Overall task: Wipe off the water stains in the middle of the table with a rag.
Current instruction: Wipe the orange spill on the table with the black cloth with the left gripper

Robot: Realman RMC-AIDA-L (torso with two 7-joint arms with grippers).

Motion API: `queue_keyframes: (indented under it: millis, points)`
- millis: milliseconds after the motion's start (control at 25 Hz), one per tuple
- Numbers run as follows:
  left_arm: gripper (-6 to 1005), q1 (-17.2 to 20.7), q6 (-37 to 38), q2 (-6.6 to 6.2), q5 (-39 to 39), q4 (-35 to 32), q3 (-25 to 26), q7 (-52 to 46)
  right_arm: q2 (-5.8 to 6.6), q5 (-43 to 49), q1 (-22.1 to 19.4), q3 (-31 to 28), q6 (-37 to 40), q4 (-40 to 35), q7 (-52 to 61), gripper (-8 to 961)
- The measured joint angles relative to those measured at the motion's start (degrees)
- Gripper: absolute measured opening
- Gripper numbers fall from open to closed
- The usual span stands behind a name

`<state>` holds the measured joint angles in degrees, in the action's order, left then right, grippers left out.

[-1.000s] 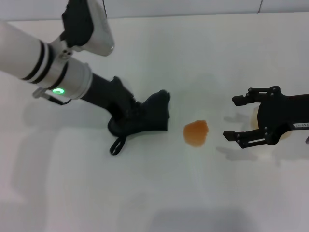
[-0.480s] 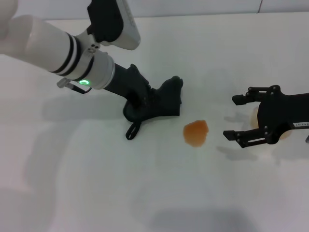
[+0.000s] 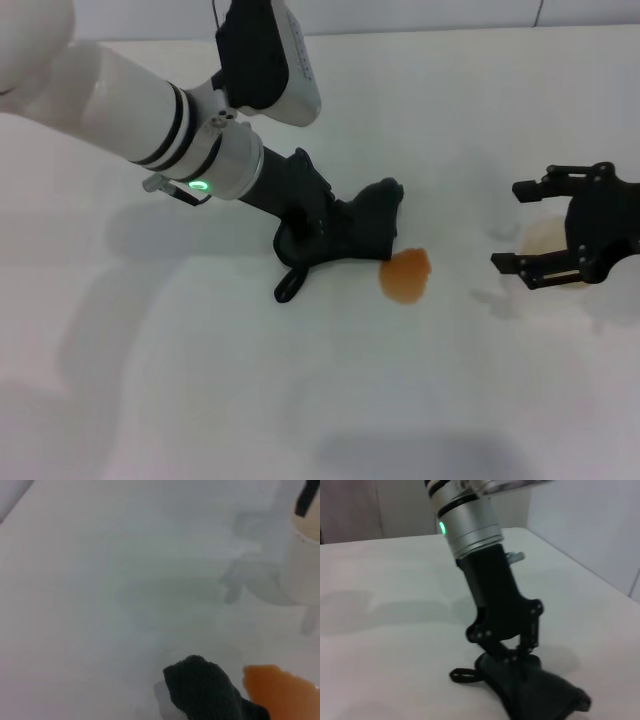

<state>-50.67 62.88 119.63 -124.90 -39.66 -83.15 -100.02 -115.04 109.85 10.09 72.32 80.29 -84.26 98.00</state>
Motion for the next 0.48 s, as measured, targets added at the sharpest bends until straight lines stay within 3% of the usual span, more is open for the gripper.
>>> queue_keyframes:
  millis: [480]
  points:
    - [75,-0.20,-0.98,0.10,3.02,0.46,-5.00,0.00,0.00,0.02,-0.17,-1.75,1.45,-1.19,0.00,856]
